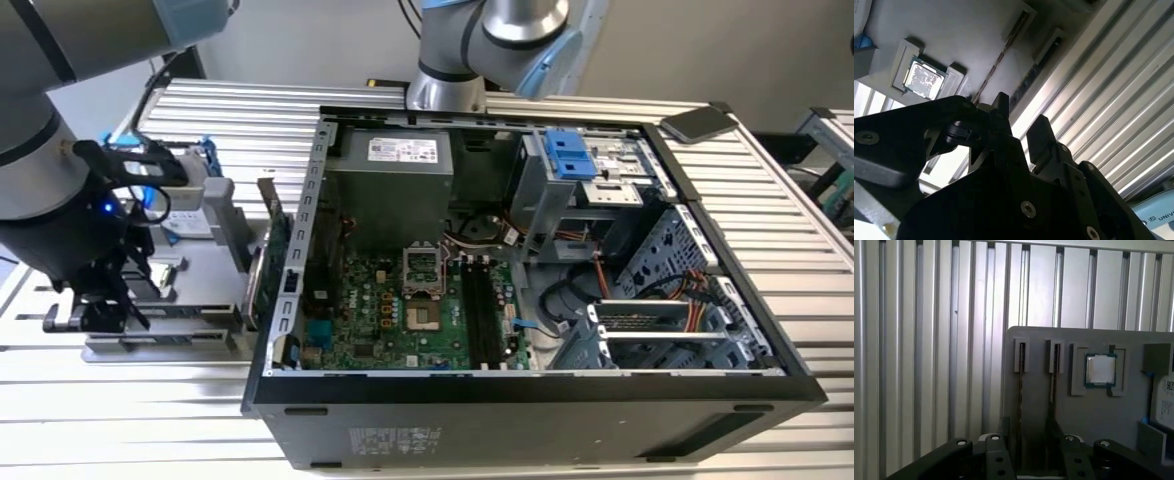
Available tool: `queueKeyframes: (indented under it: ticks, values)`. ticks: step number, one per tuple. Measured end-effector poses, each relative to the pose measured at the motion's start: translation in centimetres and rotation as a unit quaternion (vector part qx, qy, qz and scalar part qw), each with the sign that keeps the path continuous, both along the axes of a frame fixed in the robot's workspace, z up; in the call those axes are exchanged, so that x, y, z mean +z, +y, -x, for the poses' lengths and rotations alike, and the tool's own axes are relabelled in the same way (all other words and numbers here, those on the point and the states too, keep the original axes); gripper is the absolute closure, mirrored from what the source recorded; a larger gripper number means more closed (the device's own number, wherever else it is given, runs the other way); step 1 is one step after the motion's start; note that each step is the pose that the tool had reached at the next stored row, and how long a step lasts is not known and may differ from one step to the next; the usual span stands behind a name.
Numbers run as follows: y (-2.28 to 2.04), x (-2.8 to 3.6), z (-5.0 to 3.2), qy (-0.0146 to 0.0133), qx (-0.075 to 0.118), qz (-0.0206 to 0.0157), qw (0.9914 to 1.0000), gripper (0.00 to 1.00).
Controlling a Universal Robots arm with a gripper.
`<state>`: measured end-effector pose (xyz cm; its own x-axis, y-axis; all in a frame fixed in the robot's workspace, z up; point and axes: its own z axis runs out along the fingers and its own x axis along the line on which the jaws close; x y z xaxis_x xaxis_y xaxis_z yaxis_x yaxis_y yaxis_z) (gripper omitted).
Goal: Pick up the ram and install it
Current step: 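Pick up the ram and move it above insertion slot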
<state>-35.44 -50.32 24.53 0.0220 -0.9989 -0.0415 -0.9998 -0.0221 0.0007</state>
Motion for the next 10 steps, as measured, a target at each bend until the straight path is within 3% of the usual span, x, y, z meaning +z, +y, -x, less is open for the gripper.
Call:
queueKeyframes:
  ticks: [5,10]
  values:
    - [-0.02,-0.88,-0.03,0.0003,-0.017,0.0,0.99985,0.0]
    - [-0.21,-1.77,-0.14,0.0008,-0.018,0.0,0.99983,0.0]
